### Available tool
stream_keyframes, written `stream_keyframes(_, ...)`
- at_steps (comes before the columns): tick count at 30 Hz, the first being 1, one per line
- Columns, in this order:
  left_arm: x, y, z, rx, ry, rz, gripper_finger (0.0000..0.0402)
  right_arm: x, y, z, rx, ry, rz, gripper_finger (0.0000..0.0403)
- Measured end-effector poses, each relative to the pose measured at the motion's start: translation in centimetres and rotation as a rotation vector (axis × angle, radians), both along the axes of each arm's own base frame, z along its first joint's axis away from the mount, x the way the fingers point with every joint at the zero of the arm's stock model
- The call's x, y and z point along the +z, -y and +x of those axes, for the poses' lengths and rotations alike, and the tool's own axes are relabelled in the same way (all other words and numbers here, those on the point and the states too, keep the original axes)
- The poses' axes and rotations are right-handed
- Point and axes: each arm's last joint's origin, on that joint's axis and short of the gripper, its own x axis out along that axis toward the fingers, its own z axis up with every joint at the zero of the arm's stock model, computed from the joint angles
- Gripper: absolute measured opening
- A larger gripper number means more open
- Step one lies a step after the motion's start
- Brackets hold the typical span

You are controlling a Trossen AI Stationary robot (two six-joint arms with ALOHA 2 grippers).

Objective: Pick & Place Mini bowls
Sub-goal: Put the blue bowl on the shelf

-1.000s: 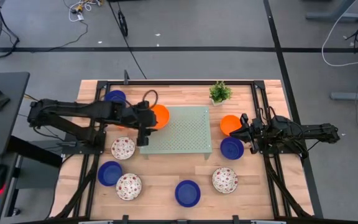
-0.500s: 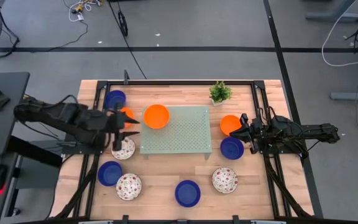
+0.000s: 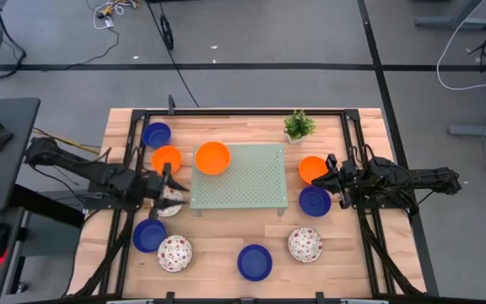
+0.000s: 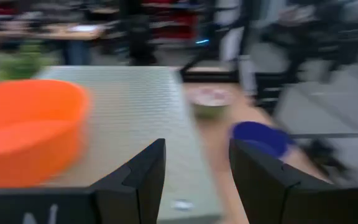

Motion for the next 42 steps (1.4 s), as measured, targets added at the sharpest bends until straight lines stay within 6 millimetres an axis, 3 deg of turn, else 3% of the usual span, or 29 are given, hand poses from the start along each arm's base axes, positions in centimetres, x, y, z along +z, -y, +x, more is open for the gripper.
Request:
stream_keyframes(5, -1.5, 0.7, -0.2, -0.086, 0.033, -0.086, 0.0181, 0.0, 0.0, 0.0, 0.0, 0.0, 0.0, 0.0027)
stream_keyframes(18, -0.7, 1.0, -0.4, -0.031, 0.127, -0.07, 0.0181, 0.0, 0.0, 0.0, -0.002, 0.004, -0.008, 0.0027)
stream_keyframes(24, -0.7, 0.9, -0.4, 0.002, 0.129, -0.059, 0.0181, 0.7, 0.1, -0.1, -0.025, 0.084, -0.047, 0.0027)
stream_keyframes(31, -0.7, 0.9, -0.4, 0.002, 0.129, -0.058, 0.0181, 3.7, 0.4, -0.8, -0.082, 0.378, 0.287, 0.0027)
stream_keyframes(35, -0.7, 0.9, -0.4, 0.008, 0.128, -0.057, 0.0181, 4.3, -0.5, -0.4, 0.076, 0.406, 0.263, 0.0027)
stream_keyframes(42, -0.7, 0.7, -0.3, 0.044, 0.13, -0.053, 0.0181, 5.1, -2.5, 1.7, 0.035, 0.27, 0.235, 0.0027)
